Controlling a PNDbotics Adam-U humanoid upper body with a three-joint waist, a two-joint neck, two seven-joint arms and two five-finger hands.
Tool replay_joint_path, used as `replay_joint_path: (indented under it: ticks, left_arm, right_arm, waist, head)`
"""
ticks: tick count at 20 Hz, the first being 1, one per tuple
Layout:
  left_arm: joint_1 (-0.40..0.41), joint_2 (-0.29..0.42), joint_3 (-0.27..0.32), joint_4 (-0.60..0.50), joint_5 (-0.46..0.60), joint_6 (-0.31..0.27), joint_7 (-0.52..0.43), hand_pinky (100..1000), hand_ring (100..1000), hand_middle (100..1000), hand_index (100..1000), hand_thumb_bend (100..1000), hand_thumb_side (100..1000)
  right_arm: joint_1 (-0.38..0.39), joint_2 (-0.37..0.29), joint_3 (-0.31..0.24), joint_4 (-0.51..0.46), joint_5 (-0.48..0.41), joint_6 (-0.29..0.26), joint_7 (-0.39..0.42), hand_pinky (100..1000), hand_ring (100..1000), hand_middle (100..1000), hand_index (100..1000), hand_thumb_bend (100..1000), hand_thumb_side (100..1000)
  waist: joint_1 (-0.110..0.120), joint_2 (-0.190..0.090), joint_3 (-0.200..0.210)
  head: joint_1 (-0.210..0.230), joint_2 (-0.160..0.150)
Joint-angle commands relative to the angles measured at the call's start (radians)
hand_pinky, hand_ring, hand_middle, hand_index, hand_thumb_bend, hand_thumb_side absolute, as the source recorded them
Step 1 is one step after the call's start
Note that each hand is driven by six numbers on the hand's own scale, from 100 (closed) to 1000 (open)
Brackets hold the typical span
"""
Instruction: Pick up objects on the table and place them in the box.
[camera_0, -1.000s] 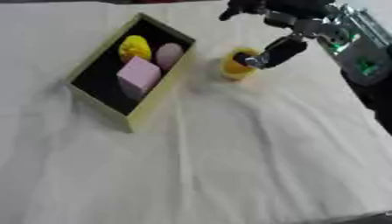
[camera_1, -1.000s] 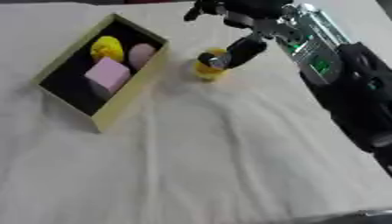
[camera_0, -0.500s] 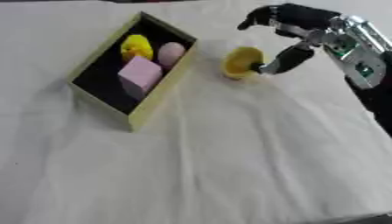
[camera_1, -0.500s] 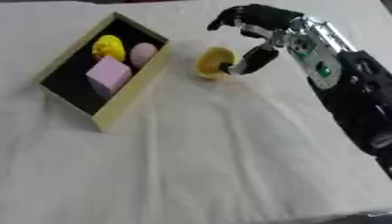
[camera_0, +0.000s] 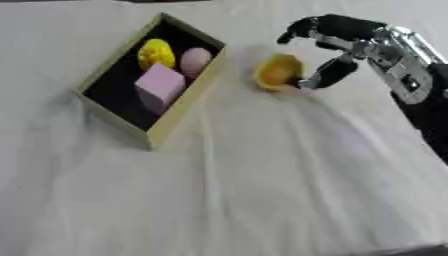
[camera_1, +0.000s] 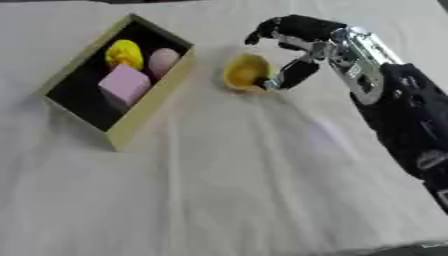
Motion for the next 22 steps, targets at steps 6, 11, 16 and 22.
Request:
replay_joint_path:
  ticks: [6, 11, 16, 22]
  left_arm:
    - [-0.012, 0.014, 0.001, -0.016, 0.005, 0.001, -0.003, 736, 764, 727, 885, 155, 572]
    - [-0.011, 0.013, 0.001, -0.016, 0.006, 0.001, -0.004, 736, 764, 727, 885, 154, 572]
    - [-0.01, 0.014, 0.002, -0.016, 0.006, 0.002, -0.005, 736, 765, 727, 884, 154, 573]
    - [-0.006, 0.016, 0.001, -0.016, 0.005, 0.003, -0.006, 736, 766, 728, 884, 153, 572]
  right_arm:
    - [-0.028, 0.006, -0.02, 0.047, 0.019, -0.013, -0.024, 871, 936, 747, 855, 307, 369]
    - [-0.025, 0.007, -0.018, 0.051, 0.016, -0.017, -0.031, 848, 877, 619, 749, 233, 262]
    - [-0.02, 0.004, -0.017, 0.049, -0.013, -0.01, -0.026, 829, 836, 555, 691, 100, 163]
    - [-0.019, -0.018, -0.009, -0.01, -0.094, 0.018, 0.016, 818, 819, 529, 665, 100, 100]
  waist:
    - [0.001, -0.015, 0.003]
    - [0.0, -0.015, 0.003]
    - [-0.001, -0.016, 0.003]
    - [-0.001, -0.02, -0.004]
  head:
    - [-0.002, -0.009]
    - [0.0, -0.008]
    - [0.002, -0.007]
    - [0.005, -0.001]
